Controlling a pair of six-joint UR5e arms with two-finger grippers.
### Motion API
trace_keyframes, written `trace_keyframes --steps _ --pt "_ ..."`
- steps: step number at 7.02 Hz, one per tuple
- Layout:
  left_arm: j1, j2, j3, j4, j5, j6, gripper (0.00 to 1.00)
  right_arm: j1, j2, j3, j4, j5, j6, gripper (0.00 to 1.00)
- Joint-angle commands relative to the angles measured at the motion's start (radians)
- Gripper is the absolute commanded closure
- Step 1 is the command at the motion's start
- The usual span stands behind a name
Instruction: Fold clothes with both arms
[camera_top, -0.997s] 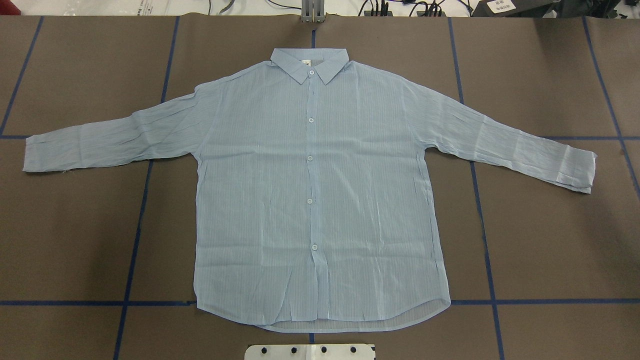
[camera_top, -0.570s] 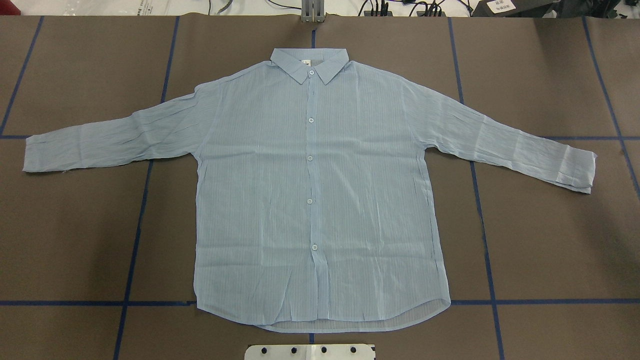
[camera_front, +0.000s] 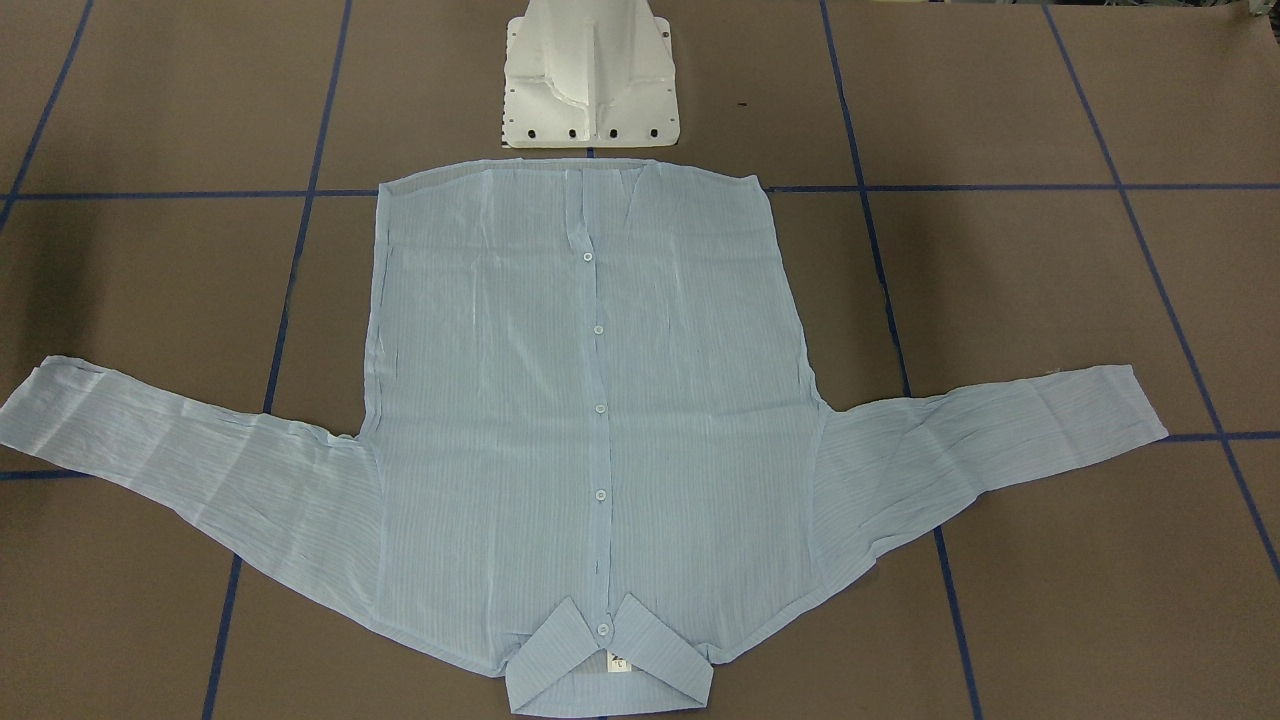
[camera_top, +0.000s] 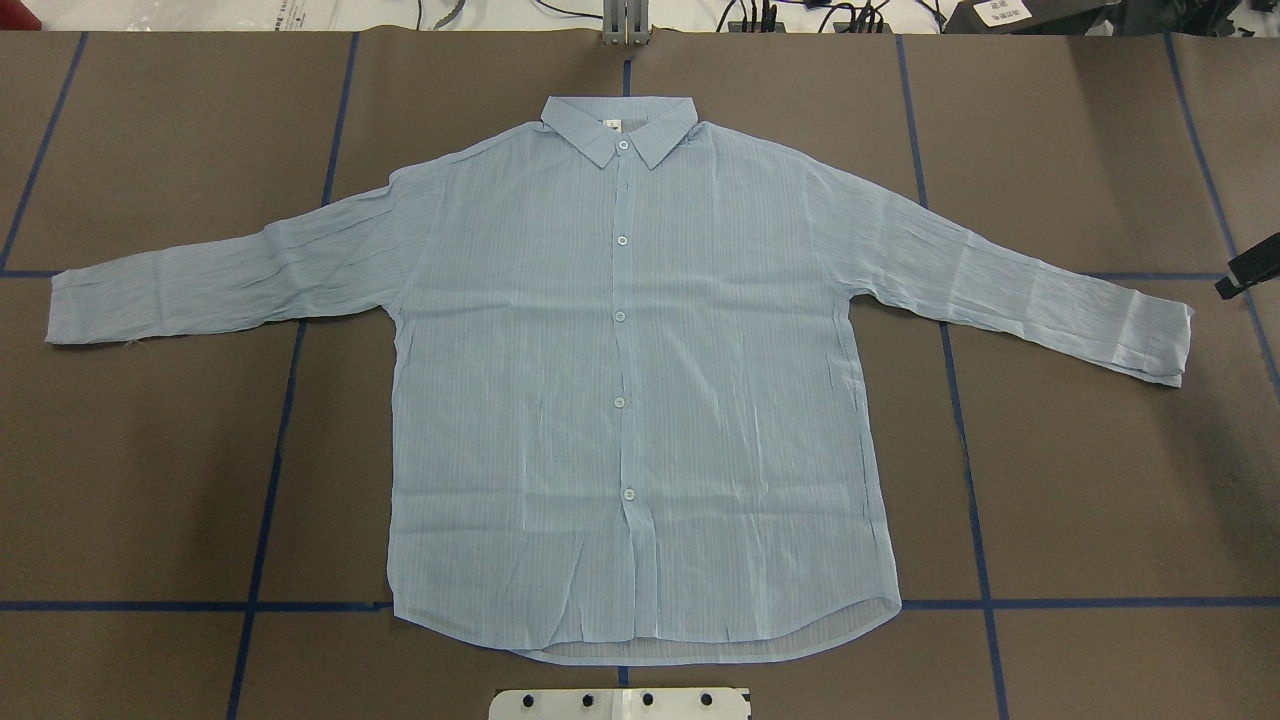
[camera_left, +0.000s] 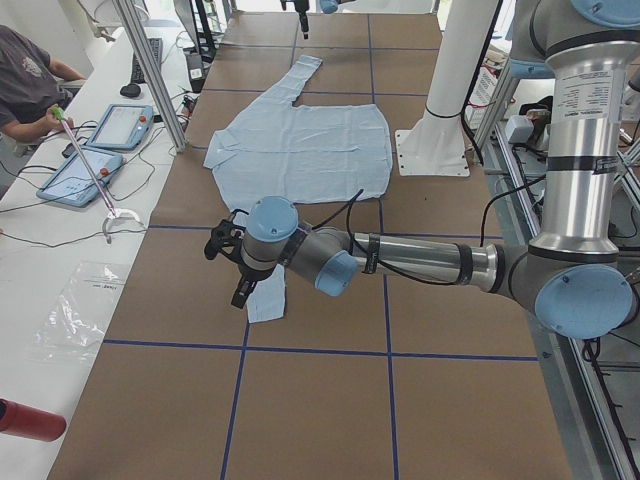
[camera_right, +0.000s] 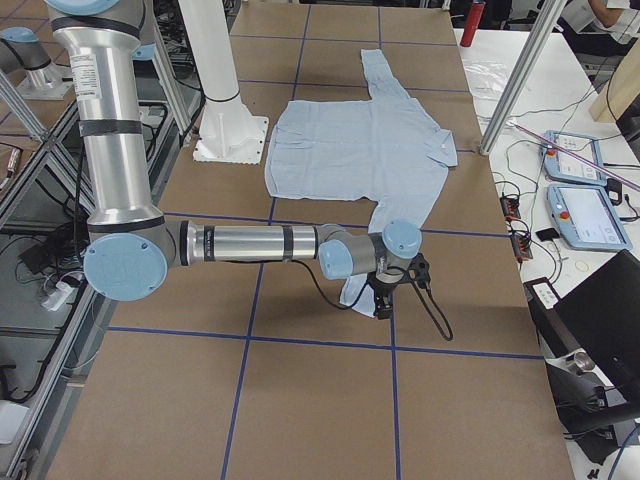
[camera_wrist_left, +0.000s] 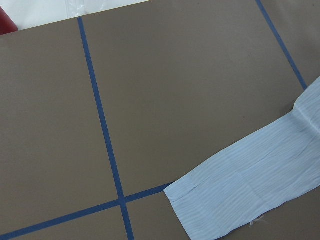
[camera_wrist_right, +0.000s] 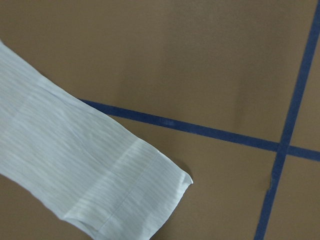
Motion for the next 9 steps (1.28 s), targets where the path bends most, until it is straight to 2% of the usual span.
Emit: trace_keyframes --steps 1,3,4,9 --pt "0.0 0.0 -0.004 -0.001 -0.004 0.0 0.0 -0.043 0.011 -0.101 0.168 0.004 0.255 0.12" --pt "0.0 0.0 -0.009 -0.001 -0.004 0.0 0.0 -0.074 0.03 -0.148 0.225 -0.004 0.333 0.24" --pt "0.0 0.0 -0.012 0.001 -0.008 0.0 0.0 -0.076 0.045 -0.184 0.229 -0.002 0.333 0.25" --pt "0.0 0.003 -0.018 -0.01 -0.011 0.0 0.0 -0.115 0.085 -0.23 0.229 0.001 0.362 0.24"
